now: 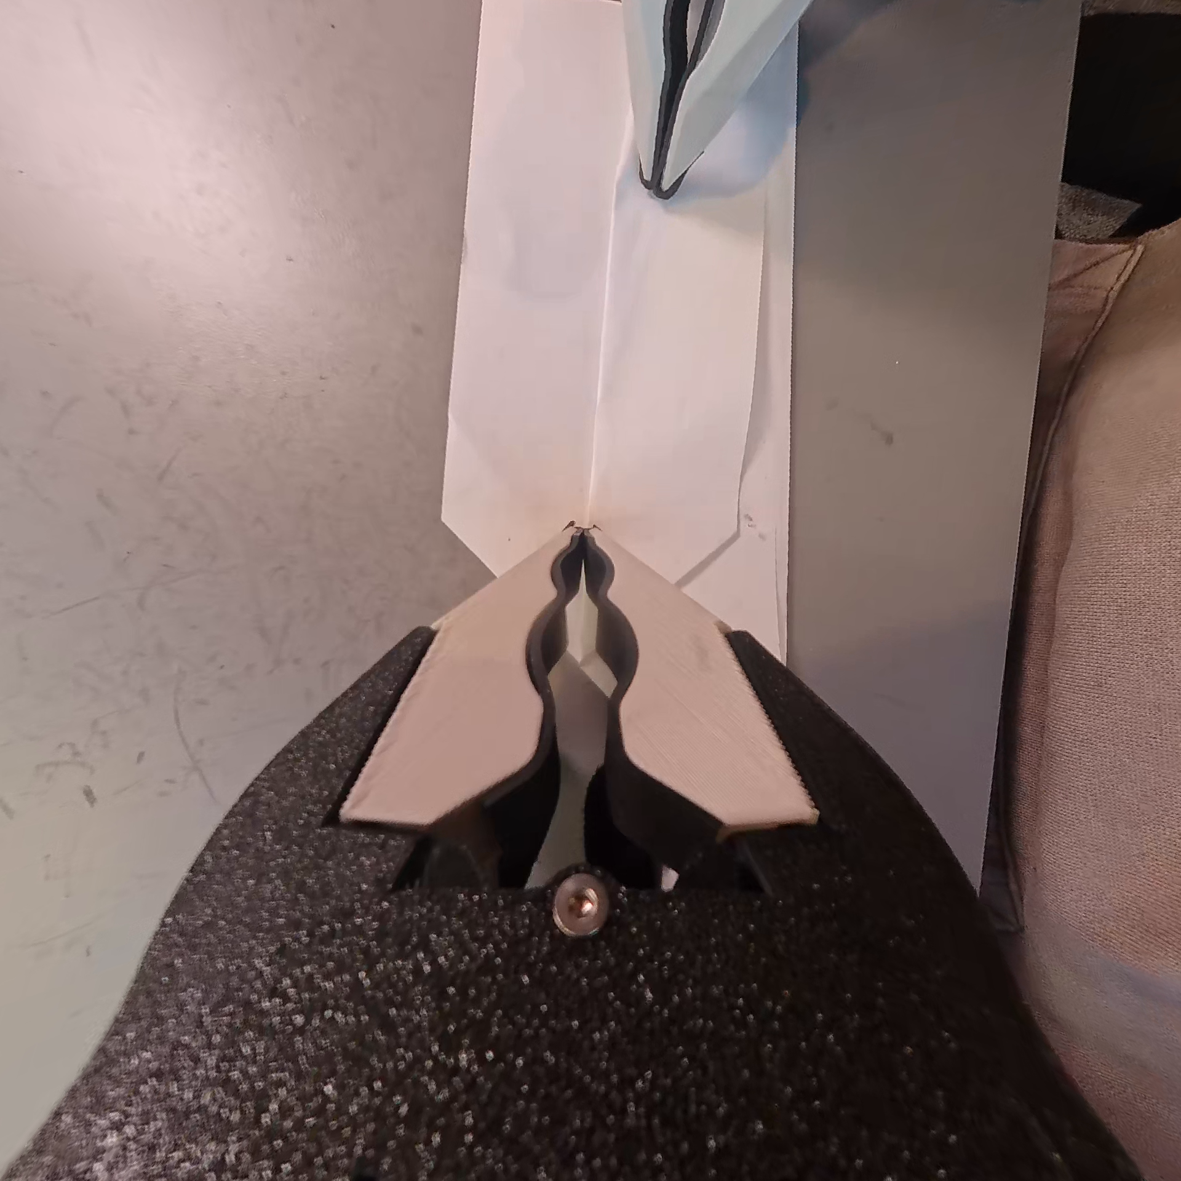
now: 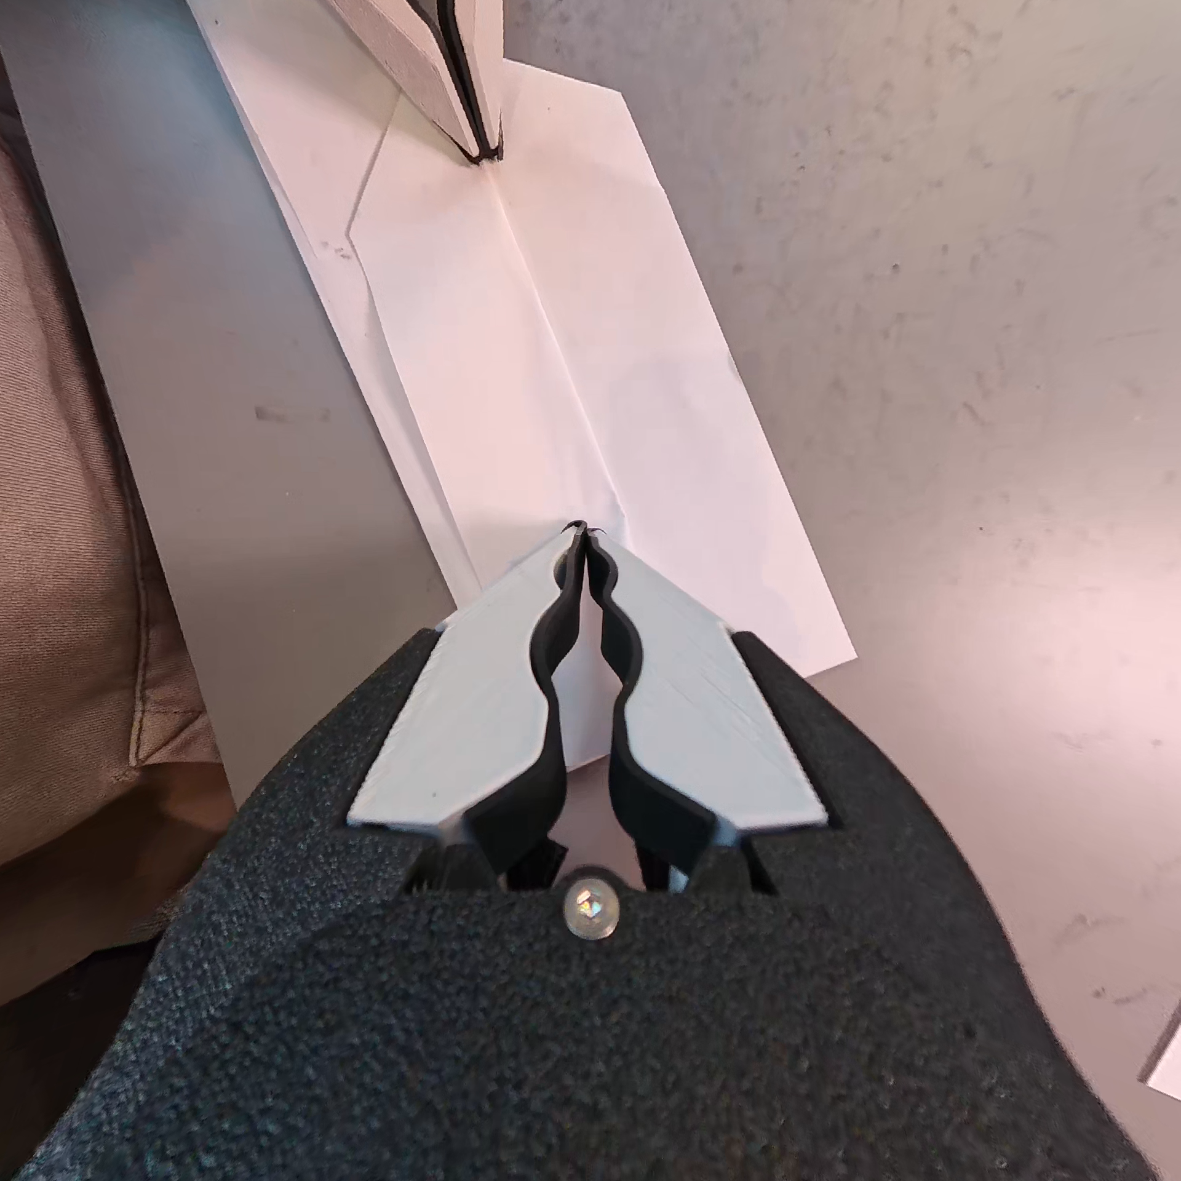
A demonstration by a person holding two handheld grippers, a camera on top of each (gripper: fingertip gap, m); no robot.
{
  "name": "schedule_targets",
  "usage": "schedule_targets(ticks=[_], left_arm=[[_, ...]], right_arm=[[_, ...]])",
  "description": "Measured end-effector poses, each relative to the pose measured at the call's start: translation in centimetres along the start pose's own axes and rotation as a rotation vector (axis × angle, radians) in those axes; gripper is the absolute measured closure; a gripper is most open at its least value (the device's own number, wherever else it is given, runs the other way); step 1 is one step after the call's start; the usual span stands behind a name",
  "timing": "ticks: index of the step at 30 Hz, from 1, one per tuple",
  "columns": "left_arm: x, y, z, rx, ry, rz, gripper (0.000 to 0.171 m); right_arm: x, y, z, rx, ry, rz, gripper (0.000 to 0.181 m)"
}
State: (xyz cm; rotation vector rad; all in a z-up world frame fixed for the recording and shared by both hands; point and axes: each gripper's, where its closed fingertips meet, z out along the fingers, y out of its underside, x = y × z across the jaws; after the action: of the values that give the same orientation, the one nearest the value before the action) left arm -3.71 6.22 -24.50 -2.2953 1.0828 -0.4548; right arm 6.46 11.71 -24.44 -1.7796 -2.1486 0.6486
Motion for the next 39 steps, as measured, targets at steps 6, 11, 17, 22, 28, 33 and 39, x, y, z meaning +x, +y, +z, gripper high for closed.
schedule_targets(ticks=[6,11,17,22,28,33,39], left_arm=[[0.0,0.0,0.0,0.017,0.001,-0.008,0.171],[0.1,-0.1,0.0,0.029,-0.007,0.0,0.171],[0.1,-0.1,0.0,0.039,-0.013,0.018,0.171],[0.1,-0.1,-0.1,0.05,-0.028,0.024,0.171],[0.1,-0.1,-0.1,0.054,-0.034,0.023,0.171],[0.0,0.0,-0.1,0.054,-0.043,0.01,0.171],[-0.8,0.4,-0.5,0.037,-0.068,-0.001,0.171]], right_arm=[[-0.1,-0.3,-0.5,0.015,-0.004,-0.023,0.181],[0.1,-1.5,-1.9,0.073,-0.024,-0.009,0.172],[0.7,-3.5,-1.8,0.067,-0.061,-0.001,0.176],[1.0,-1.6,0.4,-0.074,-0.067,-0.032,0.181],[1.2,-0.7,-0.6,-0.079,-0.058,-0.01,0.178],[1.1,0.8,-1.4,-0.091,0.002,-0.057,0.172],[0.8,1.2,-0.9,-0.057,0.06,-0.115,0.169]])
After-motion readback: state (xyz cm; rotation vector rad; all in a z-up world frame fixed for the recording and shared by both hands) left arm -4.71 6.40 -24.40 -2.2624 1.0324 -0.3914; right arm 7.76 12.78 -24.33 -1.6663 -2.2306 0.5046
